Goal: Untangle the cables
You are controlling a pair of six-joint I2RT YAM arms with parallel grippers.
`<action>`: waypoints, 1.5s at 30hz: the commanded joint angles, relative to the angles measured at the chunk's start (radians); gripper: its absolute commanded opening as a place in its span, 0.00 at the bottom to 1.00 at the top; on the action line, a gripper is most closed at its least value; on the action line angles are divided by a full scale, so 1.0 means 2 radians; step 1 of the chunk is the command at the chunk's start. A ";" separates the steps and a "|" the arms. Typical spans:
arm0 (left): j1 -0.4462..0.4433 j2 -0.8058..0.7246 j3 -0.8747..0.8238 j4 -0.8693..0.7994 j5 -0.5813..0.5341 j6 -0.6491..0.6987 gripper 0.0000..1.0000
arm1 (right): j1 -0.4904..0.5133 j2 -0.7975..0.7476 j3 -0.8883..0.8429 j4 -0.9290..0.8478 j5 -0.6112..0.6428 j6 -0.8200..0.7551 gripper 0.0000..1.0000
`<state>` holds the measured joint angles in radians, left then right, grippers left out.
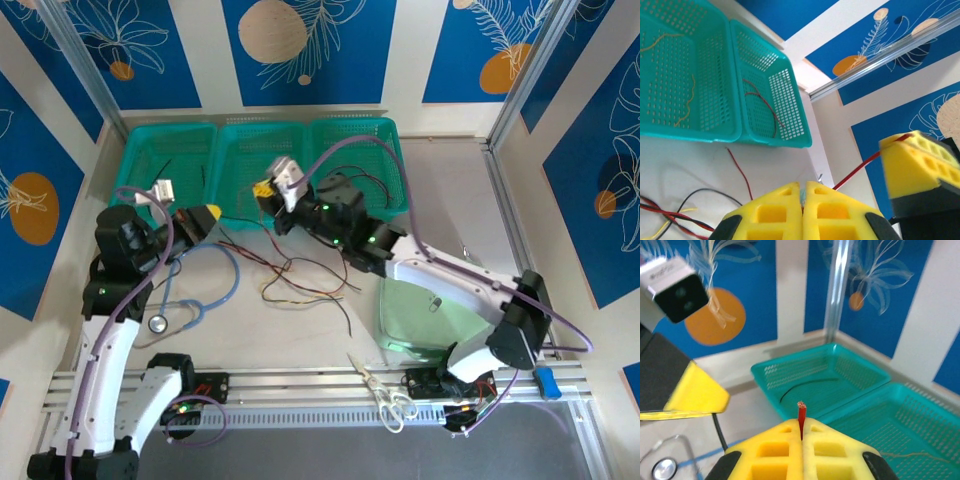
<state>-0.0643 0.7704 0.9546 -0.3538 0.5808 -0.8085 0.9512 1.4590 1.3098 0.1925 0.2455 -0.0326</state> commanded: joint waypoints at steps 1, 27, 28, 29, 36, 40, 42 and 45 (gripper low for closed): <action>-0.004 0.011 0.053 -0.037 -0.048 0.033 0.00 | -0.020 -0.052 -0.011 0.062 0.019 0.017 0.00; 0.021 0.064 0.134 0.018 -0.386 0.140 0.00 | -0.298 -0.270 0.010 0.061 0.021 0.041 0.00; 0.025 0.064 0.131 0.024 -0.404 0.139 0.00 | -0.308 -0.271 0.015 0.060 0.023 0.042 0.00; 0.032 0.066 0.128 0.028 -0.422 0.135 0.00 | -0.320 -0.272 0.021 0.058 0.024 0.044 0.00; 0.115 0.097 0.117 0.050 -0.409 0.051 0.00 | -0.381 -0.265 0.067 0.066 0.058 0.051 0.00; 0.156 0.135 0.131 0.054 -0.377 0.028 0.00 | -0.415 -0.251 0.099 0.064 0.062 0.048 0.00; 0.172 0.156 0.143 0.056 -0.364 0.022 0.00 | -0.436 -0.243 0.115 0.056 0.061 0.056 0.00; 0.196 0.187 0.158 0.053 -0.351 0.003 0.00 | -0.467 -0.236 0.128 0.055 0.064 0.073 0.00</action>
<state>0.2848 1.1183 1.2186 -0.2691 -0.1509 -0.7486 0.0574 0.9768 1.5318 0.2760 0.3164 0.0757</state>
